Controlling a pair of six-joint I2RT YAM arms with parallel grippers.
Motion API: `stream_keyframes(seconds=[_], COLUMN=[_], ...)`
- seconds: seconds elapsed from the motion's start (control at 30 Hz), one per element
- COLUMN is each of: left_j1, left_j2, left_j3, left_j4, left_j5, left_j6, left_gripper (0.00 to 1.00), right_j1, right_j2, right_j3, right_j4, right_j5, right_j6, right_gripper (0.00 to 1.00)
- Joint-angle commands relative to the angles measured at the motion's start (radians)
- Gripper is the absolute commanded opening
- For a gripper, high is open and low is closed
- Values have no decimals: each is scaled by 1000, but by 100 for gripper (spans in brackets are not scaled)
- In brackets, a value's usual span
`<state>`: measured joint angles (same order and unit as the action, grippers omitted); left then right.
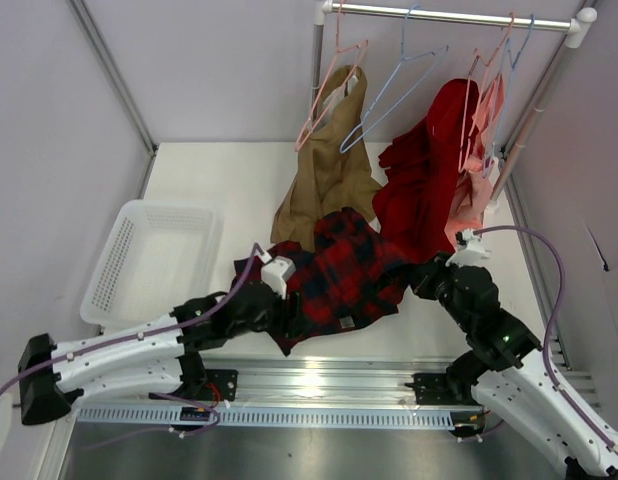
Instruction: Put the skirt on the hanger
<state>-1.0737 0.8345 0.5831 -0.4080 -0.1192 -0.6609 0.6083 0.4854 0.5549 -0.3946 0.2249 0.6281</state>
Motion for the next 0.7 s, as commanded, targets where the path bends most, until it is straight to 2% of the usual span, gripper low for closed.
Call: stream_keyframes(seconds=[0.0, 0.07, 0.27, 0.4, 0.67], left_j1=[-175, -270, -422, -437, -417], left_j2=[59, 115, 388, 497, 586], left_j3=[-11, 26, 185, 256, 300], left_j4=[126, 124, 60, -52, -159], left_j5=[-264, -424, -657, -772, -852], left_j6=[-58, -74, -104, -167, -198], left_gripper=[67, 68, 70, 73, 77], right_j1=[25, 30, 42, 50, 51], right_j2=[28, 39, 74, 84, 70], right_j3=[63, 80, 132, 158, 206], right_j4=[-1, -9, -35, -58, -102], right_j5=[13, 17, 14, 2, 1], right_j6=[-8, -7, -2, -4, -5], right_gripper=[0, 0, 0, 0, 0])
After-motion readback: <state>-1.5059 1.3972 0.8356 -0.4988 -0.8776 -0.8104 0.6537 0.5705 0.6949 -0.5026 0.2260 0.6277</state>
